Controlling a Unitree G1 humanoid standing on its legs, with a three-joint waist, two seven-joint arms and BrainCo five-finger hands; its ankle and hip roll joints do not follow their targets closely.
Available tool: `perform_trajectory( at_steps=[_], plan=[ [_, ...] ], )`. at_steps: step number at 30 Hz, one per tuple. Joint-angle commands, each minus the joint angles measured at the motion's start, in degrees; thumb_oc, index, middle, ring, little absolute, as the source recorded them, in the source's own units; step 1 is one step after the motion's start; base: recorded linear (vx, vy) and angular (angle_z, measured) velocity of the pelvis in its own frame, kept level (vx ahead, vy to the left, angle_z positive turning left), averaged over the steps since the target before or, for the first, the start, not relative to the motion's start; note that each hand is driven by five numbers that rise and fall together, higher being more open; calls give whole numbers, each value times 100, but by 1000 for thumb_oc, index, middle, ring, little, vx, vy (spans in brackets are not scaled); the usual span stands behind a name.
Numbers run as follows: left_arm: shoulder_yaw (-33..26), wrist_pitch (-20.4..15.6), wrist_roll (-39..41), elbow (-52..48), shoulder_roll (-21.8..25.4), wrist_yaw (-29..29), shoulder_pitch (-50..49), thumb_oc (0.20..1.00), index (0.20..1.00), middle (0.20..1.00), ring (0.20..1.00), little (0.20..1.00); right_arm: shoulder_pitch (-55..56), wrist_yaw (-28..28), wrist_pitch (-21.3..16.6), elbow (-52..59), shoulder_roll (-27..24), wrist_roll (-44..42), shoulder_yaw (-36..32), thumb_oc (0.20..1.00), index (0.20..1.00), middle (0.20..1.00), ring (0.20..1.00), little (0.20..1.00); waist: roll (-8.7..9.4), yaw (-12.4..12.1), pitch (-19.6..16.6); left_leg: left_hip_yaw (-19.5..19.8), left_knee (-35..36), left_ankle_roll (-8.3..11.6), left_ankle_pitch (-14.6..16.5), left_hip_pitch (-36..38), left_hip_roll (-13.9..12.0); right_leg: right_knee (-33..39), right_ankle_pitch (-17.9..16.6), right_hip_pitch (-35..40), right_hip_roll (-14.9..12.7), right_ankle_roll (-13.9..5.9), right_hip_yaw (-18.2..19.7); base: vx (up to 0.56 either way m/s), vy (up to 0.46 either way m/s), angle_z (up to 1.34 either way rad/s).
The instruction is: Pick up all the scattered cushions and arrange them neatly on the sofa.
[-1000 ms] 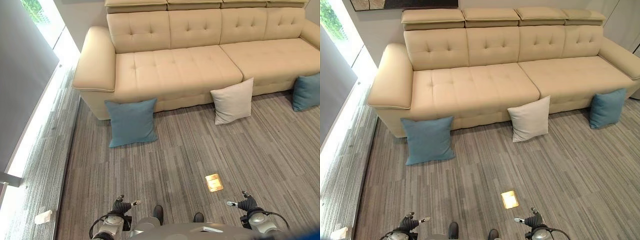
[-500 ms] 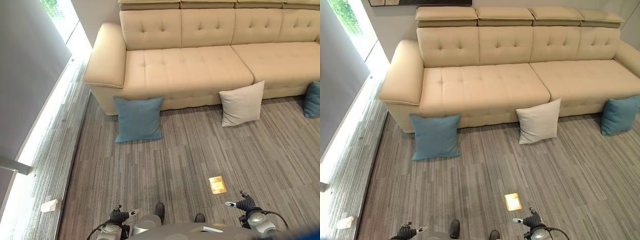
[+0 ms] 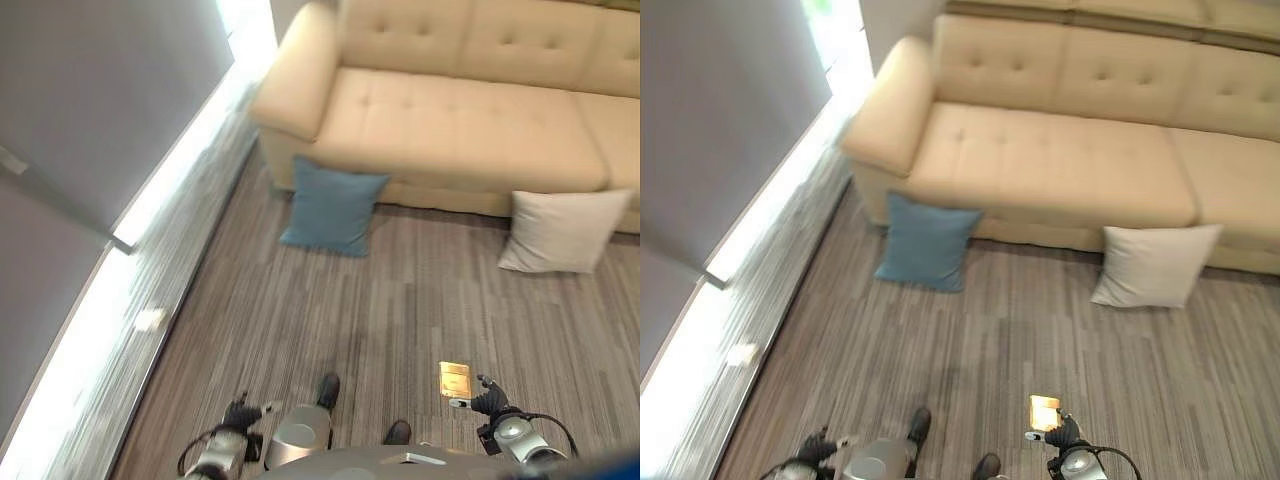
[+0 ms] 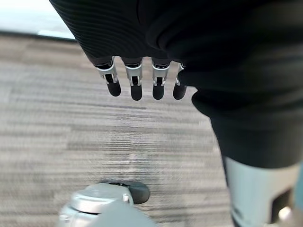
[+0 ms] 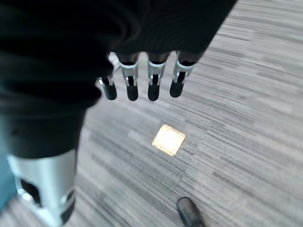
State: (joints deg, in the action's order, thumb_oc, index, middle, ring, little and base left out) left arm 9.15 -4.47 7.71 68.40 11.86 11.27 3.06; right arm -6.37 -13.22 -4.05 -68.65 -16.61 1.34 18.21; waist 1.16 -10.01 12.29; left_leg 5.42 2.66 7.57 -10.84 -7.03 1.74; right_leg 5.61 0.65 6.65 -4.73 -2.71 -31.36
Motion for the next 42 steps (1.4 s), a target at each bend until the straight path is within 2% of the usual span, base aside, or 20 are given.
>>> perform_trajectory(
  at_steps=[1,3,6,8,11,13,15,16,21,24,26,29,31,32,33,34,37,39,40,42],
  plan=[
    [277,-16,-52,76,-13,19,34,1000,1000,1000,1000,1000,49,-118,-50,155,-220,-70,-77,1000,1000,1000,1000,1000,110,121,-56,-1418,-613,-333,1039,106,-472,-74,412,91,-134,-207,46,42,-10,62],
    [258,16,-87,95,-4,3,-21,1000,1000,1000,1000,1000,69,-105,-27,132,-200,-61,-81,1000,1000,1000,1000,1000,126,148,-106,-1602,-563,-376,1048,141,-488,-97,419,102,-114,-197,-36,49,57,81],
    [138,36,-96,198,46,-35,-86,1000,1000,1000,1000,1000,100,-82,-31,98,-130,-27,-26,1000,1000,1000,1000,1000,196,107,-161,-1534,-457,-461,1171,308,-381,-189,413,126,-154,-260,-38,96,127,18],
    [43,31,-99,271,114,-75,-125,1000,1000,1000,1000,1000,72,-41,7,103,-75,61,14,1000,1000,1000,1000,1000,219,40,-199,-1416,-252,-629,1304,535,-196,-708,406,-35,-394,-424,75,118,297,-15],
    [23,41,-129,264,162,-83,-138,1000,1000,1000,1000,1000,67,-14,42,122,-58,105,14,1000,1000,1000,1000,1000,192,21,-187,-1370,-182,-742,1357,669,-106,-1366,444,-245,-633,-550,146,69,167,-15],
    [1,36,-130,247,238,-87,-100,1000,1000,1000,1000,1000,53,19,33,158,-46,99,-6,1000,1000,1000,1000,1000,153,74,-137,-1280,-139,-850,1267,711,-62,-1985,293,-528,-782,-609,271,49,183,-9],
    [37,14,-98,215,280,-73,-63,1000,1000,1000,1000,1000,32,22,20,182,-30,84,-16,1000,1000,1000,1000,1000,116,218,-62,-1105,18,-879,1231,867,-40,-2383,187,-870,-666,-610,762,91,101,31],
    [111,-10,-93,175,287,-50,-7,1000,1000,1000,1000,1000,12,14,7,217,-28,48,-22,1000,1000,1000,1000,1000,81,392,-17,-915,112,-869,1197,934,-26,-2174,253,-1109,-376,-539,1240,147,33,80],
    [139,-19,-59,258,275,-39,70,1000,1000,1000,1000,1000,9,3,24,246,-25,-7,-10,1000,1000,1000,1000,1000,131,632,77,-519,145,-876,1301,1120,113,-1307,-87,-1464,-168,-459,1733,173,-40,49],
    [118,-27,-75,303,270,-56,92,1000,1000,1000,1000,1000,39,13,27,234,-47,15,-23,1000,1000,1000,1000,1000,174,684,129,-347,81,-831,1451,1265,155,-1070,-192,-1428,-201,-457,1563,224,-92,44],
    [146,-45,-61,304,223,-61,119,1000,1000,1000,1000,1000,78,0,-19,199,-63,-33,-96,1000,1000,1000,1000,1000,212,748,37,-240,-36,-710,1583,1335,141,-942,-168,-1282,-104,-354,1586,256,-148,56],
    [178,-61,-33,262,208,-82,135,1000,1000,1000,1000,1000,95,1,-56,196,-63,-92,-121,1000,1000,1000,1000,1000,240,792,-18,-300,-234,-604,1736,1328,73,-762,-147,-1079,-84,-303,1444,180,-143,66],
    [221,-76,51,172,191,-98,213,1000,1000,1000,1000,1000,31,4,-93,204,-81,-146,-83,1000,1000,1000,1000,1000,312,780,55,-622,-1253,-315,1625,905,-71,-501,-111,-754,-38,-199,1348,131,-143,43],
    [221,-76,51,171,191,-98,215,1000,1000,1000,1000,1000,28,4,-93,202,-80,-146,-84,1000,1000,1000,1000,1000,308,781,54,-620,-1292,-313,1645,881,-76,-496,-115,-757,-33,-197,1345,74,-97,31],
    [236,-67,120,117,177,-84,233,1000,1000,1000,1000,1000,-11,5,-88,193,-90,-179,-47,1000,1000,1000,1000,1000,368,742,126,-912,-1922,-237,1498,554,-224,-422,-41,-579,-29,-97,1306,71,-89,16],
    [246,-72,148,81,178,-78,258,1000,1000,1000,1000,1000,-25,2,-78,176,-90,-194,-42,1000,1000,1000,1000,1000,383,708,156,-1027,-2147,-252,1441,370,-331,-375,11,-500,0,-61,1272,158,-122,2],
    [257,-24,140,83,195,-98,228,1000,1000,1000,1000,1000,5,6,-46,117,-72,-182,18,1000,1000,1000,1000,1000,492,600,161,-1268,-1747,-455,1559,-46,-400,-369,207,-326,34,-51,1280,198,-44,7],
    [245,-8,107,109,229,-99,190,1000,1000,1000,1000,1000,40,-3,-37,85,-43,-161,49,1000,1000,1000,1000,1000,503,552,139,-1235,-1423,-454,1301,-216,-428,-390,326,-233,117,-40,1325,236,22,5],
    [246,-6,103,112,258,-106,167,1000,1000,1000,1000,1000,51,-18,-21,71,-36,-148,83,1000,1000,1000,1000,1000,508,464,149,-1165,-1209,-409,1000,-432,-482,-422,461,-122,235,-16,1435,269,47,-4],
    [254,-14,99,97,281,-106,163,1000,1000,1000,1000,1000,63,-27,-18,67,-35,-144,89,1000,1000,1000,1000,1000,520,427,158,-1147,-1165,-387,886,-525,-489,-451,516,-69,262,-18,1457,191,67,-8]
  ],
)
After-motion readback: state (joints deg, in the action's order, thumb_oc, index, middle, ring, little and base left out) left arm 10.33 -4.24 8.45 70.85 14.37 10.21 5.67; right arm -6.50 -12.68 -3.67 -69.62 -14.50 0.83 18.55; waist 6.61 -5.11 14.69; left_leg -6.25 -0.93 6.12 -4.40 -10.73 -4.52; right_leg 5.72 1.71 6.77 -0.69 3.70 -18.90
